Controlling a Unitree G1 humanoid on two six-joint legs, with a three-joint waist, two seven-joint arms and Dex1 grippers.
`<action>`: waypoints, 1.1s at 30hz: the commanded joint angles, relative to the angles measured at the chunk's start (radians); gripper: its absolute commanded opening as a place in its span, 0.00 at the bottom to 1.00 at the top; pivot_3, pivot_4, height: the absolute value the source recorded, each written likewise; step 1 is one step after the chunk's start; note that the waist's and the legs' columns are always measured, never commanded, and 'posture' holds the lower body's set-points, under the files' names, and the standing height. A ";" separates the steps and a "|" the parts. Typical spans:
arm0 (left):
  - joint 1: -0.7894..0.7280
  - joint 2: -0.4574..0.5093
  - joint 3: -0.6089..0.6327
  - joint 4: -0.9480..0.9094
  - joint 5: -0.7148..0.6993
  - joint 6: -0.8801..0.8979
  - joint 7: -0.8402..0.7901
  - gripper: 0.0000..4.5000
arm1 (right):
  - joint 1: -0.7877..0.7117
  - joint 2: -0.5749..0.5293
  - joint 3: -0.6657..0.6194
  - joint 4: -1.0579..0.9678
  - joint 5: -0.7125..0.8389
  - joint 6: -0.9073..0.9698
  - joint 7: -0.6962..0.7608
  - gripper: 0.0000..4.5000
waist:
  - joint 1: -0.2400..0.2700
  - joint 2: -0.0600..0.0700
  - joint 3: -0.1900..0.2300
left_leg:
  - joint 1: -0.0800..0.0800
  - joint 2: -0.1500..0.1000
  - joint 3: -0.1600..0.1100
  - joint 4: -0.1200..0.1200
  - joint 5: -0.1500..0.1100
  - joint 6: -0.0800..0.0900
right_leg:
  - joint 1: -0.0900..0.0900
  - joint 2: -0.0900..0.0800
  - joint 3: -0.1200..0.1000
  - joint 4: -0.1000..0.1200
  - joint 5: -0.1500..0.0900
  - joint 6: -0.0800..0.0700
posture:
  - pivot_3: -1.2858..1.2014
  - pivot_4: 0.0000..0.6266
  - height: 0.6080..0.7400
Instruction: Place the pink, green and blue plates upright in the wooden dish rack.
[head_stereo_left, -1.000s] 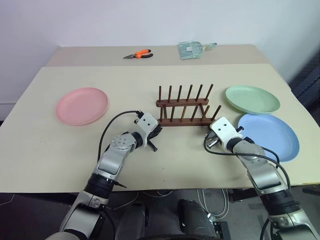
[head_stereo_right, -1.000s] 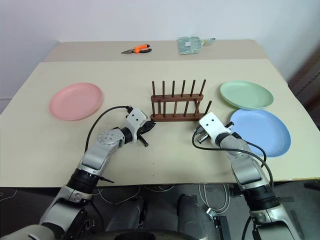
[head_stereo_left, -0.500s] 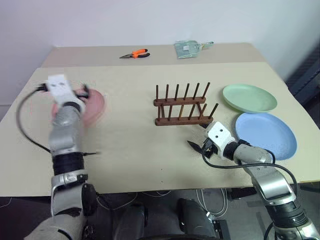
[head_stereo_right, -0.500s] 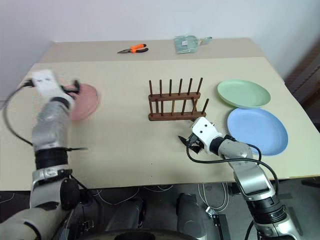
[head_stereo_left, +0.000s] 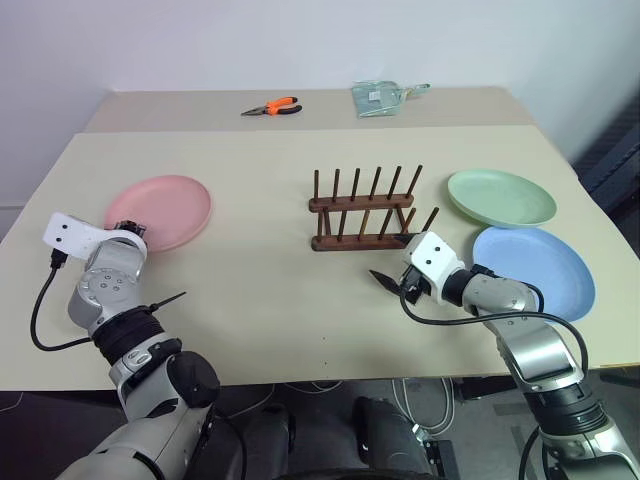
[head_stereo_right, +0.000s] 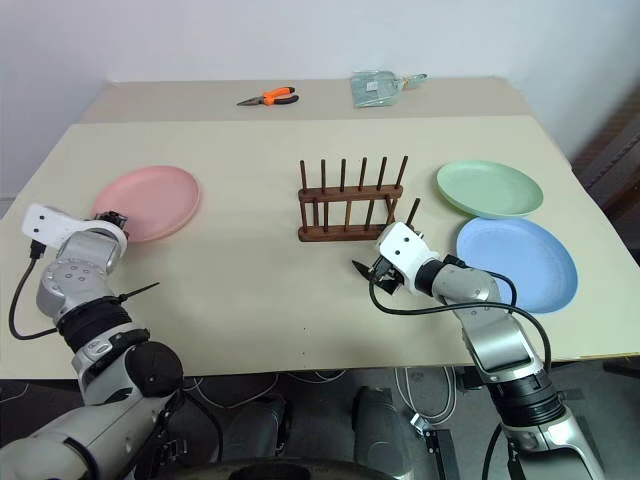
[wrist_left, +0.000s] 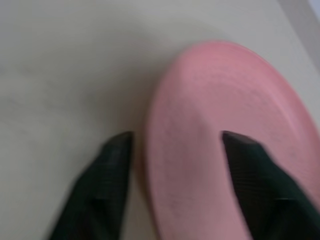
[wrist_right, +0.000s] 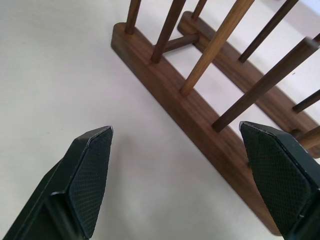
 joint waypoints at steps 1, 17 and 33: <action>-0.034 0.018 -0.019 -0.011 -0.073 0.008 -0.022 0.11 | -0.013 -0.003 -0.057 -0.054 0.048 0.026 0.011 0.92 | 0.001 0.000 0.000 | 0.000 0.000 0.000 0.000 0.000 0.000 | 0.000 0.000 0.000 0.000 0.001 -0.001 | 0.52 0.24 1.00; -0.157 -0.015 -0.774 -0.304 0.079 -0.096 -0.515 0.00 | -0.431 -0.090 0.045 -0.016 -0.188 -0.160 -0.001 0.96 | -0.005 -0.002 0.002 | -0.004 0.000 0.002 -0.001 0.001 -0.002 | -0.004 0.000 0.000 -0.002 0.002 -0.004 | 0.52 0.24 1.00; -0.175 -0.051 -0.807 -0.325 0.128 -0.061 -0.510 0.00 | -0.470 -0.116 0.119 0.163 -0.479 -0.418 -0.081 0.54 | -0.002 -0.002 0.002 | -0.007 0.000 0.001 -0.001 0.001 -0.001 | -0.006 0.000 0.001 -0.003 0.002 -0.004 | 0.52 0.24 1.00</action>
